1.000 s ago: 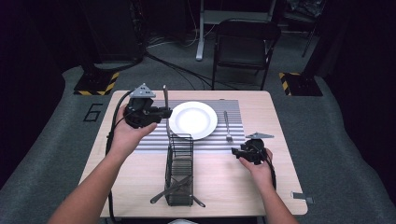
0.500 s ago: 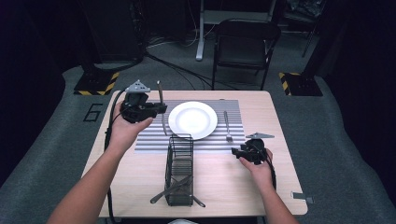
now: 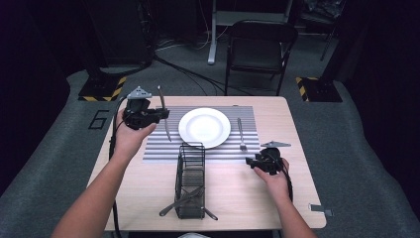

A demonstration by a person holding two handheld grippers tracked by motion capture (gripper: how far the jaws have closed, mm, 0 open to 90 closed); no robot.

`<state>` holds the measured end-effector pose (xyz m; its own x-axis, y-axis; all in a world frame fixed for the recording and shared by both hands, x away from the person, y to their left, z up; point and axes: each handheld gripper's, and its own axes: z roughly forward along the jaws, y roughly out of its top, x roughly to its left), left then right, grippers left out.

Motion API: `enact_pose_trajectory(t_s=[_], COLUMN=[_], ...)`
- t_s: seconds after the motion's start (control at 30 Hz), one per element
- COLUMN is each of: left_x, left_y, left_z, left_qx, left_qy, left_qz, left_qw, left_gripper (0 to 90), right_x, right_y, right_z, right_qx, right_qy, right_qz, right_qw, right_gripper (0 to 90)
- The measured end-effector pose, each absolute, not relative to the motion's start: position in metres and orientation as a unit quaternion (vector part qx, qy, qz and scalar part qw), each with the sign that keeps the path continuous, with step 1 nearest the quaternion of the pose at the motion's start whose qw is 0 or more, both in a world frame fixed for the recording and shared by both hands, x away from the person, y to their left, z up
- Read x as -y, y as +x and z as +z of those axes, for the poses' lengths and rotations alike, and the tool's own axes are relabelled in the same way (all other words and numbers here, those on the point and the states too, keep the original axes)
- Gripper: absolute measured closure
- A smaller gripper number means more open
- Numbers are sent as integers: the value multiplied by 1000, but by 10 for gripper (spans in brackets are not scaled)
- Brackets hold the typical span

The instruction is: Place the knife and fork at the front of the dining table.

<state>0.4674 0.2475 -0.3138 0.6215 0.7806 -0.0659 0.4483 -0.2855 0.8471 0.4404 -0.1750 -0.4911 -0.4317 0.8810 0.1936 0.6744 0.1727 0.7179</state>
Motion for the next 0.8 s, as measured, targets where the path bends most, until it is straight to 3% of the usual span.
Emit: enact_pose_trajectory(t_s=[0.8], left_x=[-273], left_y=[488], left_z=[-383], left_qx=[-442], left_qy=[768], left_qz=[189], left_qw=[423], left_gripper=[815], right_x=[174], right_y=[441], right_z=[-493], right_qx=[-756], right_qy=[515], right_qz=[382], right_qw=[131], right_gripper=[491])
